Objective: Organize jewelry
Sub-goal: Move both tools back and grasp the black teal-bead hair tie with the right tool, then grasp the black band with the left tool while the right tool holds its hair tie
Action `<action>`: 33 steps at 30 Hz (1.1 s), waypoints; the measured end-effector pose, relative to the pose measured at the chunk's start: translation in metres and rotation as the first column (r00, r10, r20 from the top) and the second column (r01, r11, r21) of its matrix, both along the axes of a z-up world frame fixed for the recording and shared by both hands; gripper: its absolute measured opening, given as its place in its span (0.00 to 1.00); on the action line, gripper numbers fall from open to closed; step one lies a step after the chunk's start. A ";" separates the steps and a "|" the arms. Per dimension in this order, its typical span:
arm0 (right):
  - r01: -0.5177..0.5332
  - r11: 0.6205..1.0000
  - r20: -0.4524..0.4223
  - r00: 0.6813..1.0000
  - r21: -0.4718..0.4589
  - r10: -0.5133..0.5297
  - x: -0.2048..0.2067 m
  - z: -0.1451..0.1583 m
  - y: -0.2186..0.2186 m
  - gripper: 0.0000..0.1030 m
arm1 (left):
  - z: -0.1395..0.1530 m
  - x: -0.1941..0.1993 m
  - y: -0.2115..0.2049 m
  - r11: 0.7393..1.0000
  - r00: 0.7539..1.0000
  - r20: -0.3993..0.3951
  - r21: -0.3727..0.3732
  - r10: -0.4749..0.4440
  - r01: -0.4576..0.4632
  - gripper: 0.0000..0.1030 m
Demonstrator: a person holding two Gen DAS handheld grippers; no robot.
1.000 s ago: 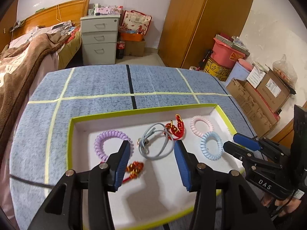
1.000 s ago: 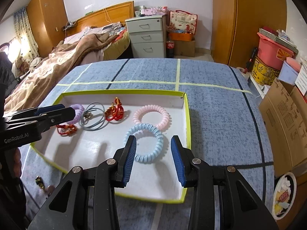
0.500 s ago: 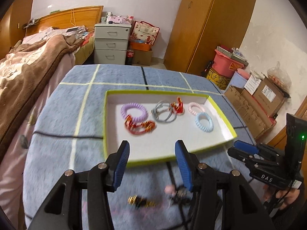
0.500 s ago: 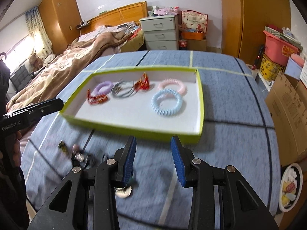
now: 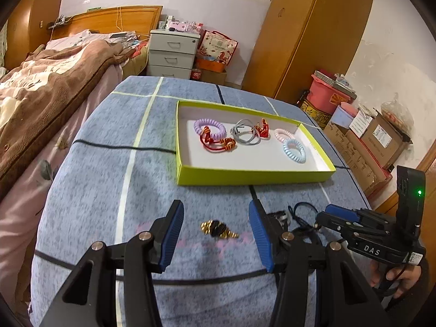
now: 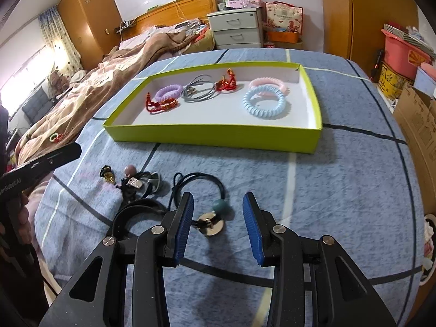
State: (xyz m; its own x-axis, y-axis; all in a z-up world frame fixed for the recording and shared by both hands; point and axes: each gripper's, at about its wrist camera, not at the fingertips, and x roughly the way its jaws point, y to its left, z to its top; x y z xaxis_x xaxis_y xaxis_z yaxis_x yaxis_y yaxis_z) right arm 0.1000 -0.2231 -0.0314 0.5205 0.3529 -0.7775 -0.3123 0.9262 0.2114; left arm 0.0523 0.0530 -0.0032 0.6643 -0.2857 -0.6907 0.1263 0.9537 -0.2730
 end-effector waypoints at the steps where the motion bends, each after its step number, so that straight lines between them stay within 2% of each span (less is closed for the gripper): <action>1: 0.003 1.000 -0.004 1.000 -0.004 -0.003 -0.001 -0.001 0.000 0.38 | -0.001 -0.002 0.001 1.000 1.000 -0.002 -0.002 0.001 -0.001 0.50; 9: 0.011 0.999 0.002 1.000 -0.052 -0.011 -0.003 -0.006 0.008 0.36 | -0.007 -0.010 0.001 1.000 1.000 -0.014 -0.007 -0.003 0.003 0.50; 10: 0.008 0.998 0.006 1.000 -0.060 -0.007 -0.004 -0.006 0.009 0.25 | -0.007 -0.011 0.001 1.000 1.000 -0.013 -0.008 -0.005 0.005 0.50; 11: 0.002 0.998 0.006 1.000 -0.070 -0.001 -0.005 -0.007 0.011 0.20 | -0.007 -0.013 0.001 1.000 1.000 -0.011 -0.010 -0.009 0.009 0.50; 15: -0.001 0.997 0.011 1.000 -0.074 0.002 -0.007 -0.007 0.009 0.14 | -0.007 -0.015 -0.003 1.000 1.000 -0.012 -0.004 -0.019 0.019 0.50; 23: 0.018 0.999 0.033 0.999 -0.042 -0.017 -0.010 -0.004 -0.002 0.13 | -0.006 -0.019 -0.022 0.997 0.997 -0.020 0.017 -0.070 0.071 0.50; 33: 0.073 0.997 0.057 0.996 0.010 -0.074 -0.015 0.004 -0.032 0.13 | -0.006 -0.033 -0.065 0.975 0.977 -0.018 0.062 -0.213 0.214 0.50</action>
